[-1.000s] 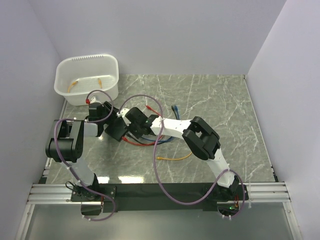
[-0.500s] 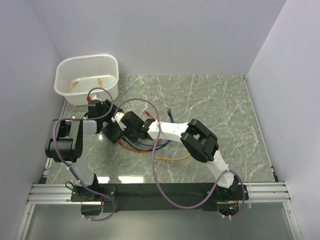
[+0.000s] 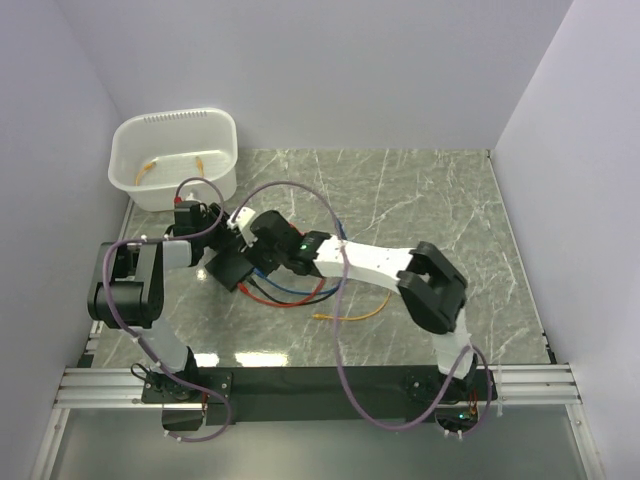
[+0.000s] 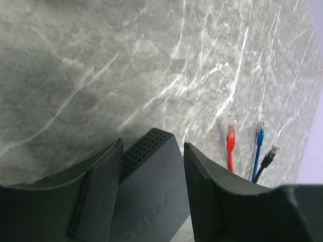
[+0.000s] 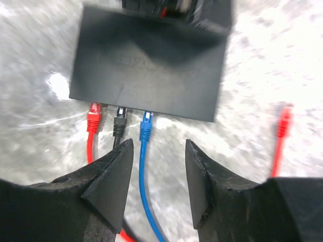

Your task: Insert the plug into the switch port

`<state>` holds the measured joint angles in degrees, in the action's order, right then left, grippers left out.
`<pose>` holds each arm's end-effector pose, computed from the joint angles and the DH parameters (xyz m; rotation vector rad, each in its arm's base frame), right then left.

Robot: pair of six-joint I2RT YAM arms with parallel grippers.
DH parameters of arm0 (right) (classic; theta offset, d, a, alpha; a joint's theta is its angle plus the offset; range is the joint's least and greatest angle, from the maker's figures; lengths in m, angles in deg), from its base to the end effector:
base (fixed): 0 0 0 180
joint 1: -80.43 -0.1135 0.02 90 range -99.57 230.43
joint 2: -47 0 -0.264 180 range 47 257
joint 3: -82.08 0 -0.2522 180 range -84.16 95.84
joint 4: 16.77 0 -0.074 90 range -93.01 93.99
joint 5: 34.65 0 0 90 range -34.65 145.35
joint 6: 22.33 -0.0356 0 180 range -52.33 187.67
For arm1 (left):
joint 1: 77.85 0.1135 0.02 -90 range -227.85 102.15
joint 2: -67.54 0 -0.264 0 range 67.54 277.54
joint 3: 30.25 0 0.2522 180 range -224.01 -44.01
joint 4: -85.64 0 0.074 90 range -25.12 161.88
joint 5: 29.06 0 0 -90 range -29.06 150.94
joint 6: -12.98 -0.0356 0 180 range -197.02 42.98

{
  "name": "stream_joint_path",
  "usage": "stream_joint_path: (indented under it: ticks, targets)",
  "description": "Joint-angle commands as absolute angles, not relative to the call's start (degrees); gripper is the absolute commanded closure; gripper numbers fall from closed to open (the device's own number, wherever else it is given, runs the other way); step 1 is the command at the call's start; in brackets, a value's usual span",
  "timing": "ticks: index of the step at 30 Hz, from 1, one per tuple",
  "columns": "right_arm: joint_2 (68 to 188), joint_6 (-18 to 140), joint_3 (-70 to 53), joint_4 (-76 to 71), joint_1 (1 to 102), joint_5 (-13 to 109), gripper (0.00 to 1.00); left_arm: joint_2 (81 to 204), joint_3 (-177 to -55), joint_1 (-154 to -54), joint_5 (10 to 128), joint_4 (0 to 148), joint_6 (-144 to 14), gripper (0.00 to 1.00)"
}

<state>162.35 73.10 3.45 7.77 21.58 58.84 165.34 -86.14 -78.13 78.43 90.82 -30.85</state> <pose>0.2416 0.3955 0.2229 -1.1833 1.9463 0.4316 0.3300 -0.0123 0.1420 -0.7283 2.1725 -0.7748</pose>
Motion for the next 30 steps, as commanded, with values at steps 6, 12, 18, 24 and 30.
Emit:
stream_joint_path:
  ticks: [6,12,18,24,30]
  targets:
    - [148.1,70.0,-8.3,6.5,21.3,65.4,0.43,159.9,-86.5,-78.1,79.7,87.6,-31.8,0.43]
    - [142.8,61.3,-15.1,12.6,20.9,68.4,0.39,158.3,-84.2,-78.1,80.3,89.5,-31.1,0.43]
    - [137.0,56.7,-23.2,17.5,20.9,74.0,0.38,156.3,-82.8,-78.0,80.1,89.9,-31.6,0.44]
    - [133.6,55.2,-27.9,20.3,20.9,67.3,0.31,156.6,-82.5,-78.0,80.6,90.4,-31.4,0.44]
    - [132.4,54.3,-30.6,21.5,20.7,65.1,0.27,156.7,-82.1,-78.0,80.9,90.8,-31.3,0.44]
